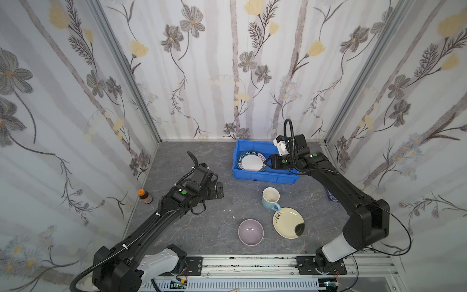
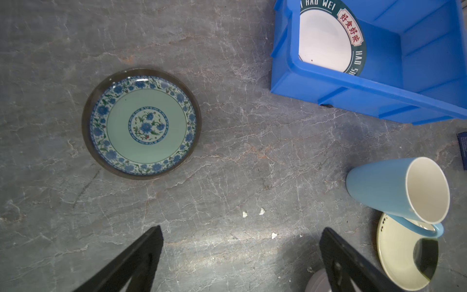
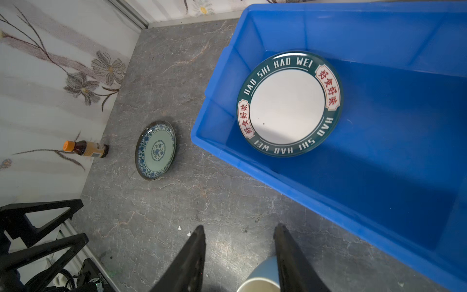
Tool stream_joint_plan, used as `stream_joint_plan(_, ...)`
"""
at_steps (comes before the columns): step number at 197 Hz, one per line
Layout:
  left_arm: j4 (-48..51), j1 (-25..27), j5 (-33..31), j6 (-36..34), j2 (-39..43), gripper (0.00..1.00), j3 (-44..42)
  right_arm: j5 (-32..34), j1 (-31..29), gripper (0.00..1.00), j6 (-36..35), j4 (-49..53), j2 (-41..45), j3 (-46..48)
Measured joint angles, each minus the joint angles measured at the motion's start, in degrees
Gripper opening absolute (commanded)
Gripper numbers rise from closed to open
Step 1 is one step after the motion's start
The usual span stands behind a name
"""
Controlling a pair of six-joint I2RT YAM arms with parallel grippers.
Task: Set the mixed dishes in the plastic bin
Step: 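Move the right gripper down onto the light-blue mug rim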
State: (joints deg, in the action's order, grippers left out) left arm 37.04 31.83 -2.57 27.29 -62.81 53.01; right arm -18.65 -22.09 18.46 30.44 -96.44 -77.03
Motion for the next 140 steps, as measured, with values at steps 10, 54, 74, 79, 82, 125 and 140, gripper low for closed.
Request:
stream_joint_plan(10, 0.0, 0.5, 0.6, 0.7, 1.2, 1.00, -1.6, 0.9, -0.5, 0.47, 0.9, -0.7, 3.7, 5.2)
stream_joint_plan(54, -0.5, 2.6, 1.3, 2.3, 4.6, 1.00, -6.4, 4.7, -5.0, 0.48, 4.6, -1.6, 14.2, 20.9)
stream_joint_plan(74, -0.9, 2.7, 1.3, 2.9, 5.5, 1.00, -8.0, 5.7, -6.7, 0.49, 6.6, -2.3, 19.0, 25.3)
stream_joint_plan(79, -1.0, 2.8, 1.3, 3.0, 5.5, 1.00, -8.3, 6.1, -6.8, 0.50, 7.0, -2.4, 20.2, 26.2)
stream_joint_plan(82, -1.1, 2.8, 1.3, 3.0, 5.5, 1.00, -8.4, 6.4, -6.9, 0.50, 7.3, -2.4, 20.9, 26.8)
stream_joint_plan(125, -2.2, 3.1, 2.4, 3.8, 5.3, 1.00, -9.2, 7.7, -7.2, 0.57, 9.7, -2.6, 24.4, 31.9)
stream_joint_plan(140, -2.5, 3.2, 2.4, 4.0, 5.3, 1.00, -9.2, 8.7, -7.2, 0.55, 10.0, -2.9, 23.8, 32.5)
